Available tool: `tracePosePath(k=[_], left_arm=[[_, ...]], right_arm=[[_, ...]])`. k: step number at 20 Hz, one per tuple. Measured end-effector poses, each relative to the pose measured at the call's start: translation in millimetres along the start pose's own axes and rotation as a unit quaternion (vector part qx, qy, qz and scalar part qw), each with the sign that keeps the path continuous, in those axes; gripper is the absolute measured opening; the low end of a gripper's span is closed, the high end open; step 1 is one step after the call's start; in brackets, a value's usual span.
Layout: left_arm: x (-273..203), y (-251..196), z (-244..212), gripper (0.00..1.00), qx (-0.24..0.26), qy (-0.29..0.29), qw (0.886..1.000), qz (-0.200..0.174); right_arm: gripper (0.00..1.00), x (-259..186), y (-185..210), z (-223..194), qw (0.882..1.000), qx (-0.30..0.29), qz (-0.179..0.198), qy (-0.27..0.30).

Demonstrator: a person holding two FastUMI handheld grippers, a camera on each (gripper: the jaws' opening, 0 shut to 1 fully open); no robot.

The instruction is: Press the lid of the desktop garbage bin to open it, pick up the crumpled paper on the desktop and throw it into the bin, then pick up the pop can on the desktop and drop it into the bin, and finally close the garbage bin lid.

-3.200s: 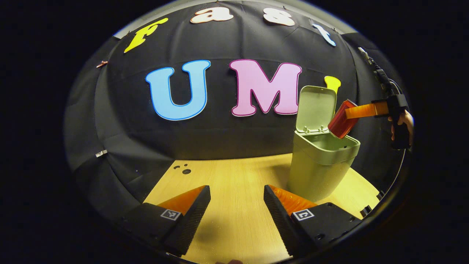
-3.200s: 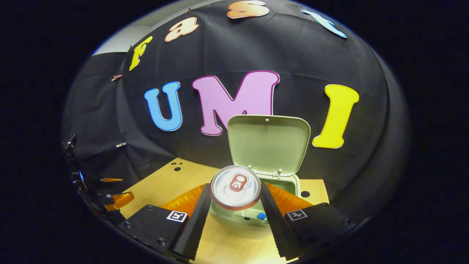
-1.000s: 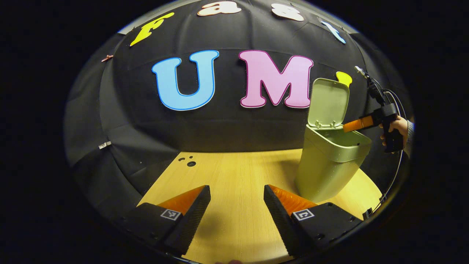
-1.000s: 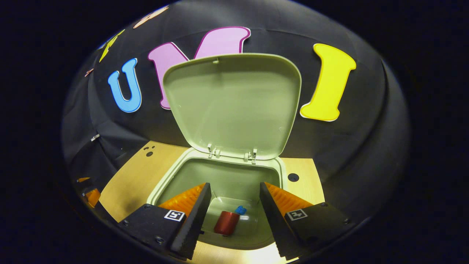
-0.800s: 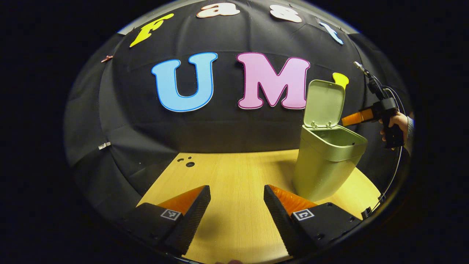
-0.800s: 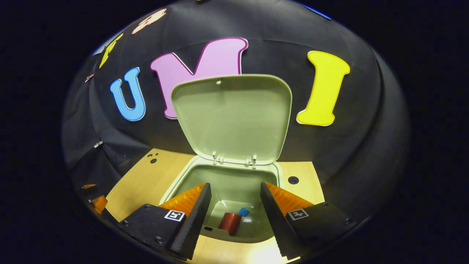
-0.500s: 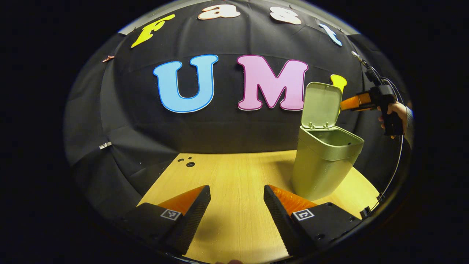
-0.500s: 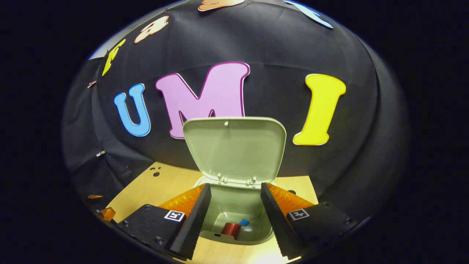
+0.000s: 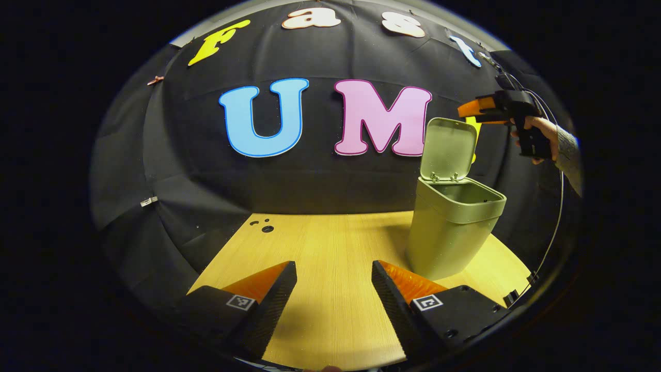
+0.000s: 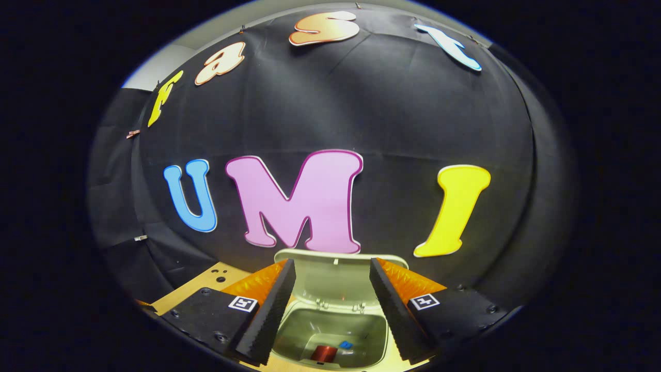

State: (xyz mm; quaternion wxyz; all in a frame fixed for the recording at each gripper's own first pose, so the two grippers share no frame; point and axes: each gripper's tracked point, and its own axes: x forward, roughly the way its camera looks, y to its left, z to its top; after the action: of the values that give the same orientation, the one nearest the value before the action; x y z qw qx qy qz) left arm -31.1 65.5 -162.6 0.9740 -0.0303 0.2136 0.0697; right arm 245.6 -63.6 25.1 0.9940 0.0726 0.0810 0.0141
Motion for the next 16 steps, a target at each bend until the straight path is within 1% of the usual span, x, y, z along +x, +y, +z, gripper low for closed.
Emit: tracePosePath(k=[3,7,9,11,13,16], left_arm=[[-2,2,-1,0.95,0.000,0.000,1.000,0.004],[-3,10,-2,0.95,-0.003,0.000,1.000,0.014],[-5,15,-2,0.95,-0.005,0.001,1.000,0.020],[-5,17,-4,0.95,-0.007,0.002,1.000,0.024],[-4,18,-5,0.95,-0.008,0.004,1.000,0.025],[-2,14,-5,0.95,-0.008,0.005,1.000,0.019]], right_arm=[[0.92,16,1,15,1.000,-0.004,-0.013,-0.026],[0.92,39,-1,13,0.999,-0.001,-0.029,-0.023],[0.92,48,-5,3,0.999,-0.005,-0.037,-0.011],[0.92,39,-6,-7,0.999,-0.015,-0.032,0.017],[0.94,38,-3,-8,0.999,-0.018,-0.030,0.013],[0.94,22,0,-15,0.999,-0.020,-0.020,0.025]])
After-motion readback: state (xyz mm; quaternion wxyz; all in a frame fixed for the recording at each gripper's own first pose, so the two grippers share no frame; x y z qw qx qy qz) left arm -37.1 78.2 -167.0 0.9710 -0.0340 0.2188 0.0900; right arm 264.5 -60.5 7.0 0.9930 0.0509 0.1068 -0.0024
